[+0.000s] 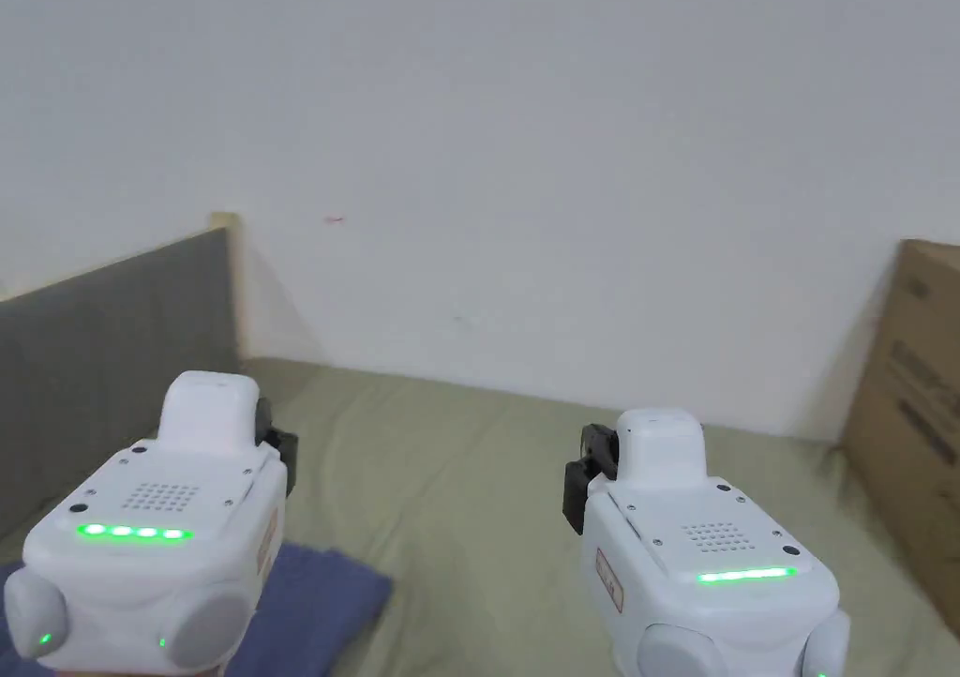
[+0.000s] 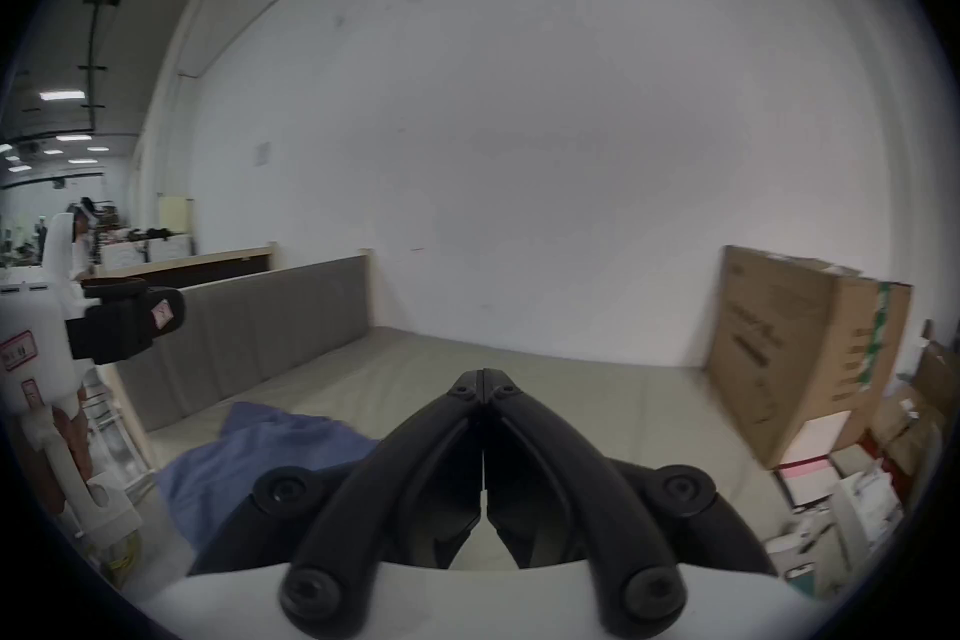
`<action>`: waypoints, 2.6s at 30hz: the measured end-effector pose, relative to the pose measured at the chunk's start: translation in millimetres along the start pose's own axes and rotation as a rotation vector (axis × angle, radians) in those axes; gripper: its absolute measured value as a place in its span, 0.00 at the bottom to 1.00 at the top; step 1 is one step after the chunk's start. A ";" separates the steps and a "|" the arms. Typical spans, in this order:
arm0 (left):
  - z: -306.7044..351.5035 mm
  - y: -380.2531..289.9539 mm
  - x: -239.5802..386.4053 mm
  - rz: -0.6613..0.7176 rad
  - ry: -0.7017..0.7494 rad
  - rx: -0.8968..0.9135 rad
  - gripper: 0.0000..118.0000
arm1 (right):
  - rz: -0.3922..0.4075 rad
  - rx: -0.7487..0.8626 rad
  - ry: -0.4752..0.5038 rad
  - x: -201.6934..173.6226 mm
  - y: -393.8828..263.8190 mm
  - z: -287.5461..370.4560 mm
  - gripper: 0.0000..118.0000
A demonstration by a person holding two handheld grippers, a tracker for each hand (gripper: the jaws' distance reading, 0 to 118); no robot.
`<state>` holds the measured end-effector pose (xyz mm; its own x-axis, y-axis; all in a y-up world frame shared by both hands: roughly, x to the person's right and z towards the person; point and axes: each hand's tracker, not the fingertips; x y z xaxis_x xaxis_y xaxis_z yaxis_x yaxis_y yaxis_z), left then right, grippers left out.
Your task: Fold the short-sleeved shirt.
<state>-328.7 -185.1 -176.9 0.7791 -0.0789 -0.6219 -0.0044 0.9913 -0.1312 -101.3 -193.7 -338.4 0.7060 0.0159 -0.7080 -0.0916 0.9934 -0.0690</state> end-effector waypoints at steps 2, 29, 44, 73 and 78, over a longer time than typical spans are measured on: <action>-4.6 -10.1 -24.2 -0.023 0.033 -0.056 0.00 | -0.003 -0.026 0.063 -27.5 -9.0 -12.4 0.00; -269.5 -313.6 -41.4 0.047 -0.119 -0.966 0.92 | 0.123 -0.423 0.016 -30.7 -150.2 -108.4 0.00; -242.1 -256.5 -15.4 0.114 -0.233 -0.740 0.02 | 0.015 -0.391 -0.020 4.7 -138.9 -73.4 0.00; -83.2 -240.1 467.7 -0.133 -0.936 -0.714 0.04 | -0.169 -0.378 -0.462 243.5 -164.1 113.6 0.00; -52.0 -203.4 423.0 -0.171 -0.921 -0.484 0.97 | -0.171 -0.365 -0.430 236.3 -158.6 115.1 0.00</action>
<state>-30.8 -425.5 -453.5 0.9673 0.0979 0.2341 0.0589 0.8109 -0.5822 160.9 -334.4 -413.9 0.9466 -0.0207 -0.3218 -0.1334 0.8835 -0.4490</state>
